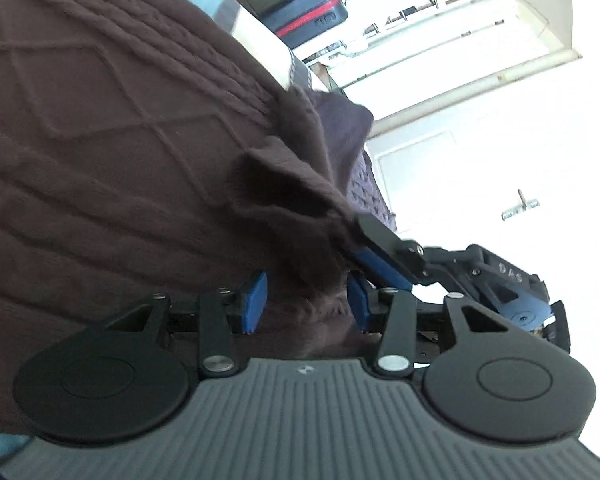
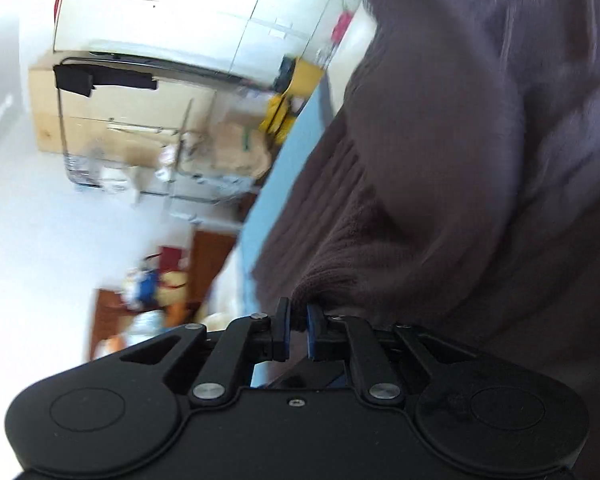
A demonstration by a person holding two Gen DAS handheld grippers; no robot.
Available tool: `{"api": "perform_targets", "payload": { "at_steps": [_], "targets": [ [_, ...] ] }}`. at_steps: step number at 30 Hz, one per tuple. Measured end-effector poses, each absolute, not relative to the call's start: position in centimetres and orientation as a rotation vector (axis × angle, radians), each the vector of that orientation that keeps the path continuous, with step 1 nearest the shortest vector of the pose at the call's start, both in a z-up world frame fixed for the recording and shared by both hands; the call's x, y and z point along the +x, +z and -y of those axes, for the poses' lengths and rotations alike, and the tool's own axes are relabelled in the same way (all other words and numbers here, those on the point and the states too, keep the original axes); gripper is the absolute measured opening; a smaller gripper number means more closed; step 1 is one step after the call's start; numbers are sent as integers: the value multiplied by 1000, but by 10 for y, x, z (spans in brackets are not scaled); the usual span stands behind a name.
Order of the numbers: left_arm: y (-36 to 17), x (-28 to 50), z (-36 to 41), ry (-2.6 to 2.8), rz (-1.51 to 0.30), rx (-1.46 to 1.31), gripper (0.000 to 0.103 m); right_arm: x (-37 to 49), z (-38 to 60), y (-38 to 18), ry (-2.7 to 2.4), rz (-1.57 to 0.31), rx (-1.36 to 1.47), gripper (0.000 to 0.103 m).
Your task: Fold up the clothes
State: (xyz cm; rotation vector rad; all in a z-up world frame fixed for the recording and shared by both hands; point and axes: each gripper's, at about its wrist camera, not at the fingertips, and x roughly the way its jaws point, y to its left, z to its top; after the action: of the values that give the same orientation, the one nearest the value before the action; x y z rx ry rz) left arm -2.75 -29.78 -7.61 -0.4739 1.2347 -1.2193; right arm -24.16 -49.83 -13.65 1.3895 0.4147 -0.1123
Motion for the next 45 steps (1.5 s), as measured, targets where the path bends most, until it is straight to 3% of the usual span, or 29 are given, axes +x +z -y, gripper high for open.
{"api": "perform_targets", "payload": {
  "at_steps": [12,14,22,25,28,29,32,35,37,39,42,45],
  "targets": [
    [-86,3,274,-1173,-1235,-700,46,-238,490,-133,-63,-432,1338,11],
    [-90,1,278,-1181,-1249,-684,55,-231,485,-132,-21,-463,1318,11],
    [-131,5,282,-1107,-1371,-964,71,-212,470,-127,125,-556,1258,10],
    [-138,6,286,-1096,-1392,-1013,62,-208,464,-126,138,-577,1228,10],
    [-127,4,298,-1141,-1373,-946,9,-201,461,-125,157,-597,1211,10],
    [-123,4,302,-1155,-1366,-924,4,-199,461,-124,160,-602,1204,10],
    [-100,10,313,-1157,-1328,-793,3,-191,461,-121,168,-618,1184,12],
    [-59,32,311,-1148,-1223,-653,3,-199,470,-116,150,-582,1187,20],
    [-29,45,301,-1155,-1130,-583,3,-213,482,-111,121,-521,1197,38],
    [-1,56,286,-1172,-1037,-530,3,-230,496,-107,52,-460,1209,45],
    [3,65,262,-1224,-973,-507,3,-249,515,-104,-121,-426,1204,45],
    [-40,67,239,-1131,-1066,-488,3,-259,534,-103,-285,-407,1206,46]
  ]
}}
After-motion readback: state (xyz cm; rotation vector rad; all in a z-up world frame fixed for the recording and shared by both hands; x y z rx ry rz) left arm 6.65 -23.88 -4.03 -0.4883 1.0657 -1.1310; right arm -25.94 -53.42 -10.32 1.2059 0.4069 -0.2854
